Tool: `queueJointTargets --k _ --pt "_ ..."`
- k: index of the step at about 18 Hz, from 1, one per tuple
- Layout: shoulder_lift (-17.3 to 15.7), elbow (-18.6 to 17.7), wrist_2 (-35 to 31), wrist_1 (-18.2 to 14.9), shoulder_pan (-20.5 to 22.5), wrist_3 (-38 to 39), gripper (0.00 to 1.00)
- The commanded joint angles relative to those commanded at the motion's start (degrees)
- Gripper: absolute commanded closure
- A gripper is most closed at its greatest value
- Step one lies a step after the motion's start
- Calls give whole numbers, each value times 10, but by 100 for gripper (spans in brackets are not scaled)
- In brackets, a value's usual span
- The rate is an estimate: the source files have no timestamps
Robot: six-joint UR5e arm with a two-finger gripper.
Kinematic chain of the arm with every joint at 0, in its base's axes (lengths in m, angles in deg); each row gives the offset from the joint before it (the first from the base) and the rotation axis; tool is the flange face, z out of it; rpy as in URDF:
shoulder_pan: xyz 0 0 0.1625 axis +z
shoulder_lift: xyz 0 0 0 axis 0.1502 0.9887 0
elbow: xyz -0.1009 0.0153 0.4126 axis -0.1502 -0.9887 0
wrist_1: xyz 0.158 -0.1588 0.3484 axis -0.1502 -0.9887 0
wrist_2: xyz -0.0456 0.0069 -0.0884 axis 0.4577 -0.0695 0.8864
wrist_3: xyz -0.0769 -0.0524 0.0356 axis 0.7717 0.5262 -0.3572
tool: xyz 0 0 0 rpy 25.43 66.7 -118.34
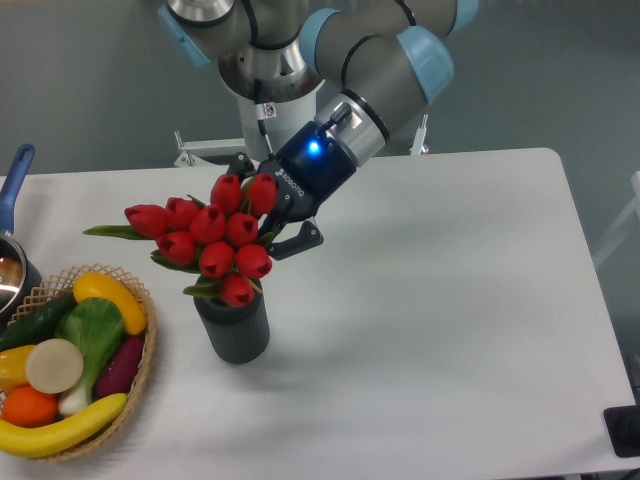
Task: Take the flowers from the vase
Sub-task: 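Lift the tulip bunch straight up out of the grey vase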
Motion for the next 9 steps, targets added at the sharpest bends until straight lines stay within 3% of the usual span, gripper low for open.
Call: queueJointTargets --k 9 --pt "-6 16 26 1 5 55 57"
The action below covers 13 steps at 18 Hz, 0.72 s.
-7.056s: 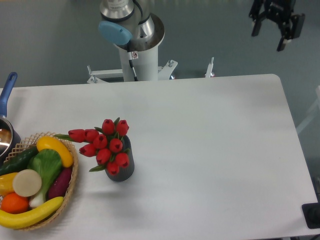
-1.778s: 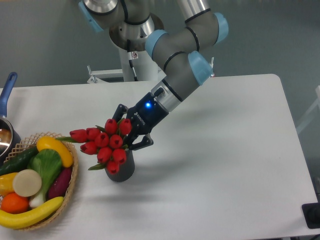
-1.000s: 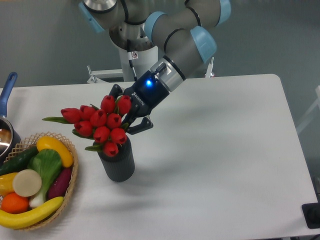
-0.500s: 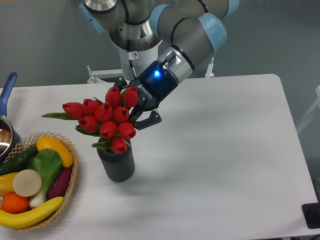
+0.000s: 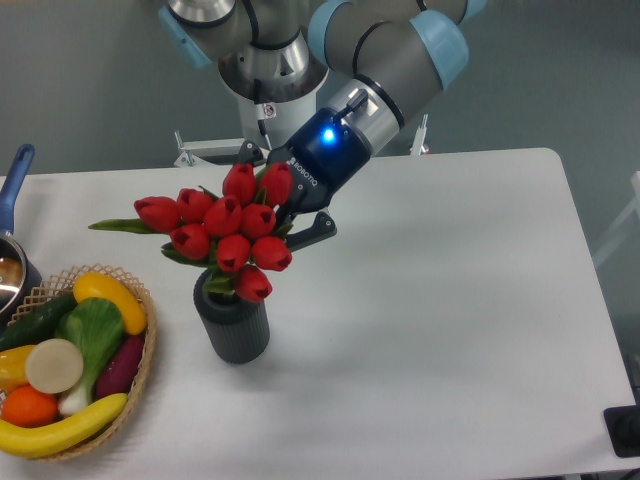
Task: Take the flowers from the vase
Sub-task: 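Lift the tulip bunch straight up out of the grey vase, then carry the held tulips up and away from the vase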
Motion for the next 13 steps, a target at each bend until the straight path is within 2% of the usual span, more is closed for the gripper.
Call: queueJointTargets --k 5,9,13 --pt "0 23 2 -1 14 28 57" --pt "1 56 6 -1 28 69 57" --pt "11 77 4 0 57 62 57"
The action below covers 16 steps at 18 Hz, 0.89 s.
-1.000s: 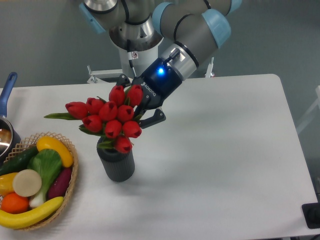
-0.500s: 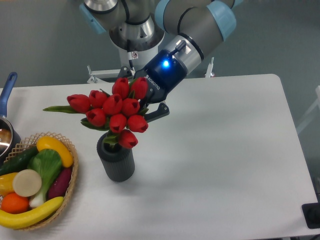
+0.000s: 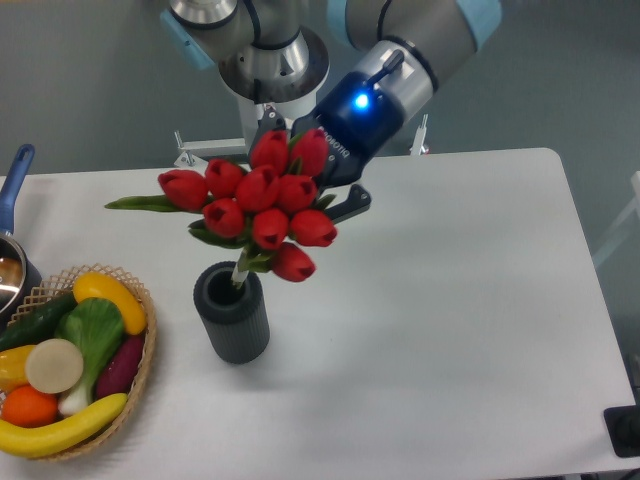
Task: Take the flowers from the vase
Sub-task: 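Carry the held tulips up and away from the vase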
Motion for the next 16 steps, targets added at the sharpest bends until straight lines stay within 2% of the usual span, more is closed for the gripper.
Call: queueJointTargets --k 9,16 --pt "46 41 -4 3 59 -39 57" --pt "48 33 -4 3 66 -55 57"
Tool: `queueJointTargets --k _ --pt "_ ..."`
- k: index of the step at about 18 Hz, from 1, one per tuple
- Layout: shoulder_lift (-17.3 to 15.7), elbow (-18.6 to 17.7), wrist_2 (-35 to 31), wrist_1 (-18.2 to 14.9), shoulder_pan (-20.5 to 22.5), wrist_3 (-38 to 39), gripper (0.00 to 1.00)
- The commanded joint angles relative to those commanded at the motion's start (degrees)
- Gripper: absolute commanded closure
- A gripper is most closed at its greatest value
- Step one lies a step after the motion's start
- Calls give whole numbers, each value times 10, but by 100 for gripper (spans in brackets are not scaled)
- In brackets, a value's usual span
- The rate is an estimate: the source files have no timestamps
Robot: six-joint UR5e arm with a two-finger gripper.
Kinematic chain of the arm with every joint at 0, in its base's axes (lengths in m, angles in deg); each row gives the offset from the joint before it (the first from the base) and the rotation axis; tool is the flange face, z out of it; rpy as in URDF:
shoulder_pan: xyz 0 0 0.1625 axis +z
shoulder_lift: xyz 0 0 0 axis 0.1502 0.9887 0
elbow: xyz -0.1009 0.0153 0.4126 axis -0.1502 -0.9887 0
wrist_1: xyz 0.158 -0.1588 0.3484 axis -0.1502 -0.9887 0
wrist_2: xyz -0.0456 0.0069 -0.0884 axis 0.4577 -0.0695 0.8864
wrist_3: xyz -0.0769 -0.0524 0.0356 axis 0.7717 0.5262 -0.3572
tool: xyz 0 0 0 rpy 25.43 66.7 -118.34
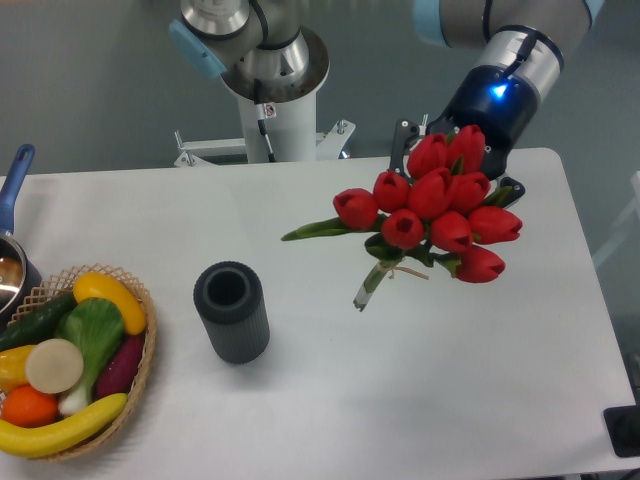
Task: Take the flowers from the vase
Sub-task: 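Carry the held tulips up and away from the vase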
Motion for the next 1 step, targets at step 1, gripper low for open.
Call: queueJointTargets --k 1 --pt "0 0 0 -2 -2 0 57"
